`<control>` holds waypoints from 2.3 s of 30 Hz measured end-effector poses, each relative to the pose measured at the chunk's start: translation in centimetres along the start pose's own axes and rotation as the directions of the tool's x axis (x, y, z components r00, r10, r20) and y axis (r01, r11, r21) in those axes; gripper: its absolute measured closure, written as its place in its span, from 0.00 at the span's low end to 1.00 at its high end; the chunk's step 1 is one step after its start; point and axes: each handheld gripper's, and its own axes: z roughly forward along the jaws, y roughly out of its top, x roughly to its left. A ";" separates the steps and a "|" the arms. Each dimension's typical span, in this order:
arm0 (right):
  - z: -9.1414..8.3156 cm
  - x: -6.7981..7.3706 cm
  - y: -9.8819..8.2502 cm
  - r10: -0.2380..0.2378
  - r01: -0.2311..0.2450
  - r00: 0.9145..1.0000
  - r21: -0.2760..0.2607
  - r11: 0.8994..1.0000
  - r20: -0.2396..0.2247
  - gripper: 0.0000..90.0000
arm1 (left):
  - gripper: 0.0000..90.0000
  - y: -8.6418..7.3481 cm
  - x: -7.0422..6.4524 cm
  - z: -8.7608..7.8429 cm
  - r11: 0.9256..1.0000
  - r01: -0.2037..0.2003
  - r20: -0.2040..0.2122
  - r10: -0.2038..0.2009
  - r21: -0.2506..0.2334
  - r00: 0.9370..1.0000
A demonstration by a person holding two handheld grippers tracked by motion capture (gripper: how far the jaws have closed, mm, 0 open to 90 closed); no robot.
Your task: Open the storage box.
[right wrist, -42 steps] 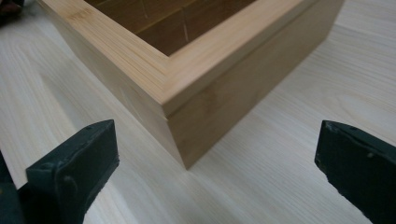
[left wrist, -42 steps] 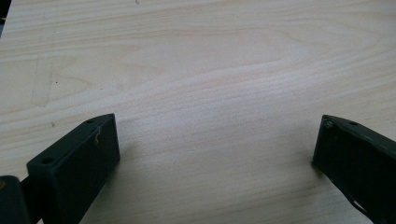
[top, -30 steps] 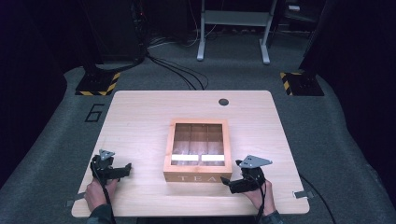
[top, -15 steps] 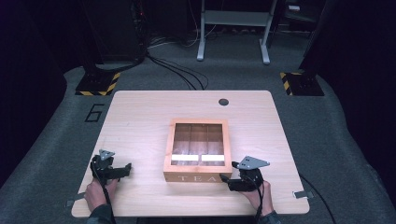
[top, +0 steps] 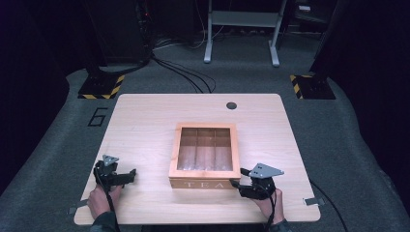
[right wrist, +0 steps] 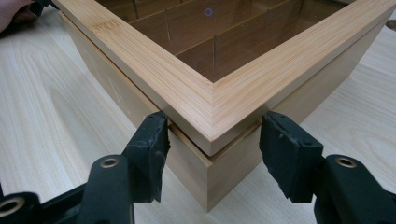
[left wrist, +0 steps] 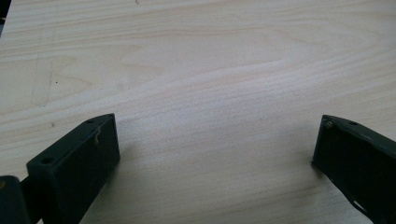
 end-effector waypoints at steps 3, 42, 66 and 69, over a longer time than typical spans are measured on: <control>-0.1 -0.1 0.0 0.002 -0.002 1.000 -0.007 1.000 0.001 0.50 | 0.00 0.0 0.0 0.0 1.000 0.000 0.000 0.000 0.002 1.000; -1.2 -1.5 4.2 -0.163 0.180 0.974 -0.098 0.979 0.157 0.47 | 0.00 0.0 0.0 0.0 1.000 0.000 0.000 0.000 0.001 1.000; -1.3 -3.8 9.3 -0.202 0.221 0.973 -0.187 0.957 0.114 0.45 | 0.00 0.0 0.0 0.0 1.000 -0.001 0.000 0.001 0.001 1.000; -1.3 -4.3 9.9 -0.208 0.225 0.973 -0.200 0.953 0.103 0.45 | 0.00 0.0 0.0 0.0 1.000 0.000 0.000 0.000 0.001 1.000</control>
